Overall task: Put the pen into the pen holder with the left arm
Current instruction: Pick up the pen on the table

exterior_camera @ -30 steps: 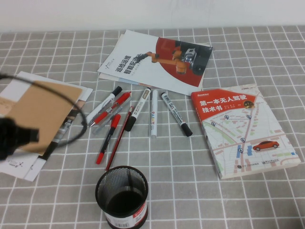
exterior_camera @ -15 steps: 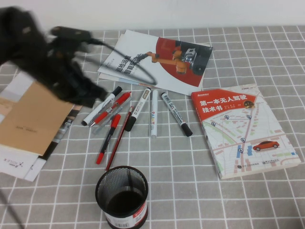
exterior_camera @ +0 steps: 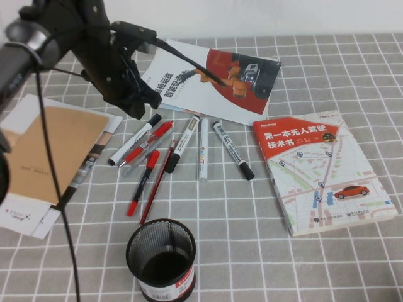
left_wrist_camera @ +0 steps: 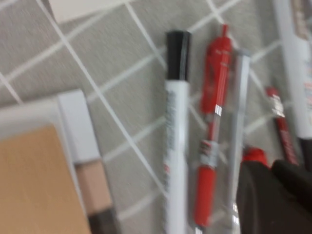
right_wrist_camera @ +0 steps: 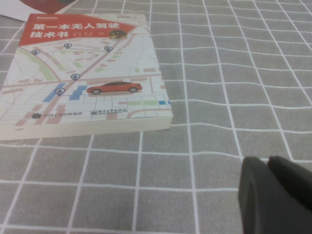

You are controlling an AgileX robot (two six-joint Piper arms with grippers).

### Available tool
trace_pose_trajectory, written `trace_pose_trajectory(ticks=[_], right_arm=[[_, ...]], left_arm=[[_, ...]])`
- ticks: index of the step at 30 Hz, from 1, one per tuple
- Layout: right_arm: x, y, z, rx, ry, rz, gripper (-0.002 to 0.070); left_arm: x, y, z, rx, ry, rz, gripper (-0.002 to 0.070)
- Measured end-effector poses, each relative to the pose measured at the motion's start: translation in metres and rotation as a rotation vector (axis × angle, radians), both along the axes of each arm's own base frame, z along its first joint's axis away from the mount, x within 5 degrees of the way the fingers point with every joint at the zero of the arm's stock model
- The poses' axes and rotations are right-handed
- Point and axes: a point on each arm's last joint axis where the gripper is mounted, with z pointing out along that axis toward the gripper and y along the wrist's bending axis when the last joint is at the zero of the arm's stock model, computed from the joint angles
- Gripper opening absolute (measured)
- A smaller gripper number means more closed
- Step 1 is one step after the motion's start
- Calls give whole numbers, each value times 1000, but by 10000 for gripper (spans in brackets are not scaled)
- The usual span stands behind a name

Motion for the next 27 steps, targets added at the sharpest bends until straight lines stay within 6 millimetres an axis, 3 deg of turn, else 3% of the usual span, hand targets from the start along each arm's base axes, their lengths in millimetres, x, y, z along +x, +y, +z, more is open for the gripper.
trace_pose_trajectory(ticks=[7, 9, 19, 27], right_arm=[[0, 0, 0, 0, 0, 0, -15], [0, 0, 0, 0, 0, 0, -15], [0, 0, 0, 0, 0, 0, -15], [0, 0, 0, 0, 0, 0, -15]], left_arm=[[20, -3, -27, 54, 4, -36, 219], [22, -2, -36, 71, 18, -39, 248], [33, 8, -78, 163, 80, -35, 271], [36, 14, -81, 156, 88, -19, 270]])
